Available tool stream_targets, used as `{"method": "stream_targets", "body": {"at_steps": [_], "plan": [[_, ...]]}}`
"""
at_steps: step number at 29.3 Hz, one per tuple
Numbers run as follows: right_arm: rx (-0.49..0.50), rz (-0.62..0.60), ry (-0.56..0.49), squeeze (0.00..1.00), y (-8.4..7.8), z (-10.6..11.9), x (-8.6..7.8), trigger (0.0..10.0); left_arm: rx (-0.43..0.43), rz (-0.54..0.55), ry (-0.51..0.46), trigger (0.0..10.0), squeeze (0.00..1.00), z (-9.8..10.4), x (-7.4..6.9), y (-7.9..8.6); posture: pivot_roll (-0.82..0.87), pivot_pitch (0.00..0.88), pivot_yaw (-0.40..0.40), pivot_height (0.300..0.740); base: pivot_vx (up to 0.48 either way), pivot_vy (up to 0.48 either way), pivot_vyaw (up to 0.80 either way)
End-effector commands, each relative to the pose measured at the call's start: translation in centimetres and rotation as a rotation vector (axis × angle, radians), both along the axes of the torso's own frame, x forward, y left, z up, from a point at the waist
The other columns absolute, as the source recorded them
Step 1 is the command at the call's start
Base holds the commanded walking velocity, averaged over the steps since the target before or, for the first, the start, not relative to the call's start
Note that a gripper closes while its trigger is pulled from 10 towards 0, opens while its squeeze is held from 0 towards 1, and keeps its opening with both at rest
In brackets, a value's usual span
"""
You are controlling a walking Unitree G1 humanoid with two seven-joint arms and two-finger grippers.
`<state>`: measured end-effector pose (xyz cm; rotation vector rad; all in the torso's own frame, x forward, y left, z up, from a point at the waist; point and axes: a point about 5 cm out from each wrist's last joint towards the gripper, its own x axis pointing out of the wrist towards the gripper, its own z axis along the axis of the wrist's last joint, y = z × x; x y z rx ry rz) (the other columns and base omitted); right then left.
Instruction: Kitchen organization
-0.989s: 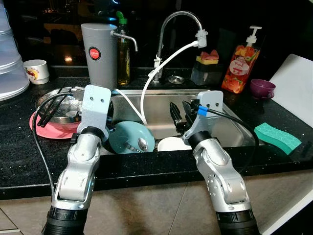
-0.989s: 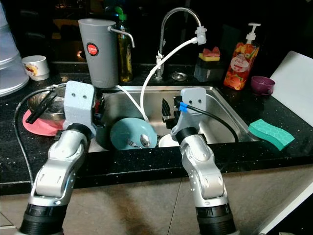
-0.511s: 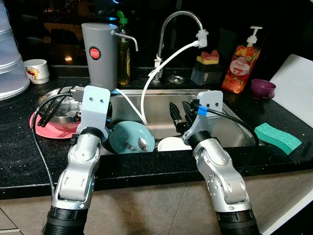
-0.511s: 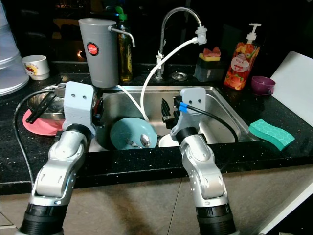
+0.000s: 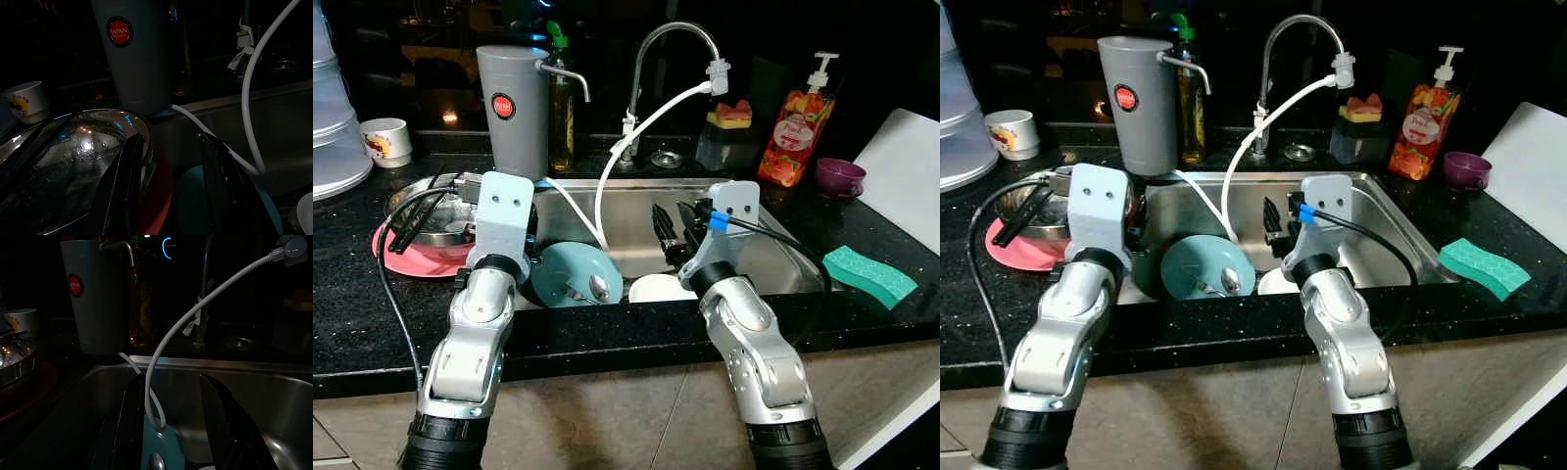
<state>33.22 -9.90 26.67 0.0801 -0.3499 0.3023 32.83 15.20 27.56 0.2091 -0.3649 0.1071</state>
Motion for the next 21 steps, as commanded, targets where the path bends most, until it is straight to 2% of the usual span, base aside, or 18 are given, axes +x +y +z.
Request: {"method": "stream_targets", "body": {"at_steps": [1, 9, 14, 21], "plan": [[0.01, 0.001, -0.018, 0.0, -0.2, 0.3, -0.2, 10.0, 0.007, 0.001, 0.001, 10.0, 0.0, -0.1, 0.1, -0.2, 0.15, 0.106, -0.1, 0.74, 0.0, 0.0, 0.0], [0.01, 0.003, -0.016, 0.0, -0.1, 0.3, -0.3, 10.0, -0.004, -0.017, -0.01, 10.0, 0.0, 0.0, -0.1, -0.3, 0.15, 0.109, -0.1, 0.74, 0.0, 0.0, 0.0], [0.012, 0.008, -0.018, 0.0, 0.1, 0.3, -0.3, 10.0, -0.04, -0.081, -0.047, 10.0, 0.0, 0.6, -0.5, -1.1, 0.15, 0.107, -0.1, 0.74, 0.0, 0.0, 0.0], [0.017, 0.027, -0.014, 0.0, 0.7, 0.1, -0.4, 10.0, -0.067, -0.135, -0.05, 10.0, 0.0, 0.6, -0.9, -2.1, 0.15, 0.107, -0.1, 0.74, 0.0, 0.0, 0.0]]}}
